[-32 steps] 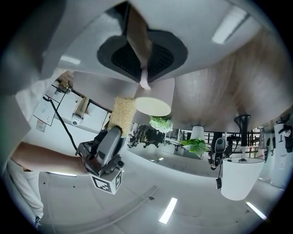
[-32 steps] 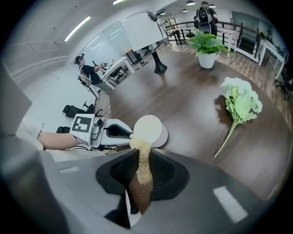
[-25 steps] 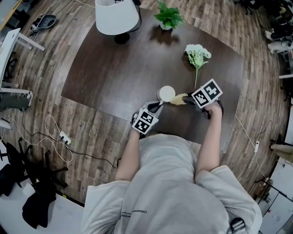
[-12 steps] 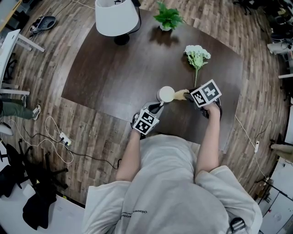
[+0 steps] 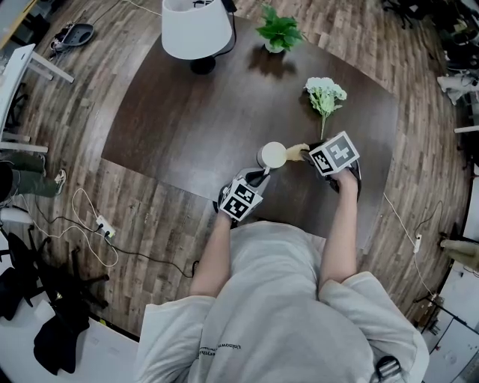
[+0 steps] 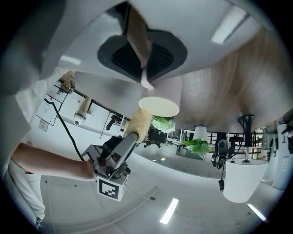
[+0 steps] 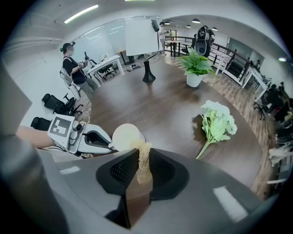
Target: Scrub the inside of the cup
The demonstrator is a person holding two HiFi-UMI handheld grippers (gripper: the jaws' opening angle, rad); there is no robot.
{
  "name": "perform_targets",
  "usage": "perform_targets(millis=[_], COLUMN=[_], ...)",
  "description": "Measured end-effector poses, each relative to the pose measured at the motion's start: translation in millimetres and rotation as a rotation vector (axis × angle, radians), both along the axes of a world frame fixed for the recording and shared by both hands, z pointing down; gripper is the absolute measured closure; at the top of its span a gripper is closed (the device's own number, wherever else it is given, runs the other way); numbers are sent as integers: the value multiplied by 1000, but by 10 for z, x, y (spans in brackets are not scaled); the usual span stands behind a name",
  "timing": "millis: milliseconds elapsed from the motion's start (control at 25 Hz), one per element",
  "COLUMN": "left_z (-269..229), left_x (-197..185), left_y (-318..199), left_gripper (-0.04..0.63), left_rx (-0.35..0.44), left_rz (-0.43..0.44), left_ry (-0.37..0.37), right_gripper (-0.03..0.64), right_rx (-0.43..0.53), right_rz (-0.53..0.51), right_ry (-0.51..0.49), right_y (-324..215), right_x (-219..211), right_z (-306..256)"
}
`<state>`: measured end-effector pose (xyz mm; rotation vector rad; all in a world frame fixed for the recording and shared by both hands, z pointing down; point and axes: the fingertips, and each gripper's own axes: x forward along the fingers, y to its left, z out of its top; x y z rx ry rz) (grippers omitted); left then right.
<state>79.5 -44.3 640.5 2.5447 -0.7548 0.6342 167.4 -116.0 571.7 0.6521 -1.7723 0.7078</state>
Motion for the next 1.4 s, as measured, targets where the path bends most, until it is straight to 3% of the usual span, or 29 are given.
perform_targets(millis=[400, 560, 880, 1120, 1400], left_z=[24, 1, 37, 14, -92], left_x=[-93, -100, -178, -333, -441], left_y=[-87, -104, -124, -356, -379], left_gripper=[554, 554, 554, 552, 542], left_rx=[-18, -11, -11, 34, 62], left_rz=[-42, -52, -65, -160, -195], left_ry=[14, 29, -12, -49, -55], right_gripper=[518, 520, 522, 522, 522], right_rx=[99, 160, 193, 251, 465], right_rz=[27, 94, 117, 216, 369], right_ry=[-13, -44, -41, -103, -201], right_y=[-185, -271, -237, -126, 147], right_x=[-138, -140, -172, -170, -176], right_z=[26, 4, 31, -56, -55])
